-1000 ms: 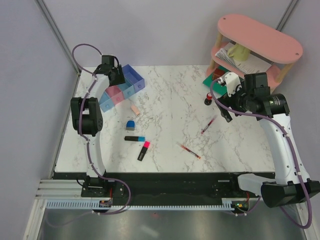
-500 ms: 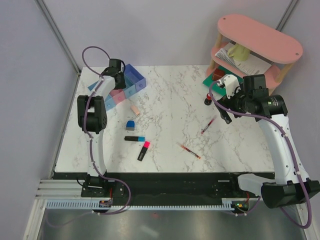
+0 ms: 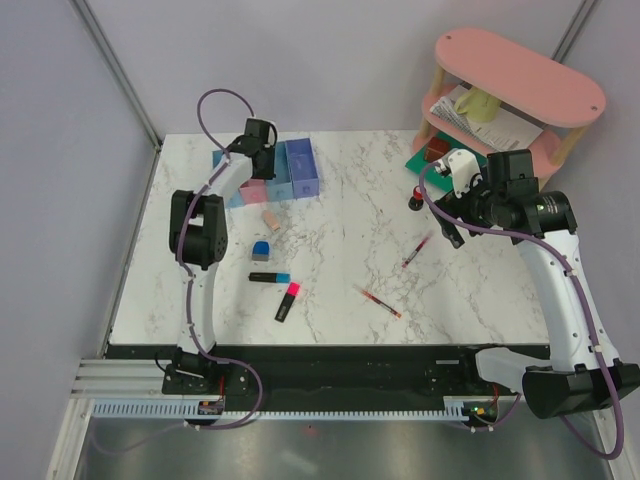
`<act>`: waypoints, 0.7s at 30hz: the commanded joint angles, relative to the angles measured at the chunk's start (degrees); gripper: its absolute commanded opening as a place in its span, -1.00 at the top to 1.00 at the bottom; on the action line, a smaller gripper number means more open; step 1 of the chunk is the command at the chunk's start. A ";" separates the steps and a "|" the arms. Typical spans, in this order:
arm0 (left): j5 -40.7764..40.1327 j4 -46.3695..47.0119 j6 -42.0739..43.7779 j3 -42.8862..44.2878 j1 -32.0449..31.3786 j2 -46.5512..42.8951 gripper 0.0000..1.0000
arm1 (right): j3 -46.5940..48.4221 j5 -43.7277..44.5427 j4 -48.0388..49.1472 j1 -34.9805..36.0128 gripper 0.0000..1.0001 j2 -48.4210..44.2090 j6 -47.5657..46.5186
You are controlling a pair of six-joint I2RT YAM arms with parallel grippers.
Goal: Sort the stationery into containers
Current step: Move the storage box to the center of the board.
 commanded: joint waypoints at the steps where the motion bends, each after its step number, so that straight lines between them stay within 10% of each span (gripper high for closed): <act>1: 4.56 -0.31 2.21 -1.37 -5.47 -2.47 0.48 | -0.34 -0.45 1.26 -0.10 -0.96 -0.84 0.26; 21: 5.53 -5.41 -6.84 5.92 -13.82 2.89 0.48 | -7.56 0.07 29.64 -0.02 -0.96 15.74 9.74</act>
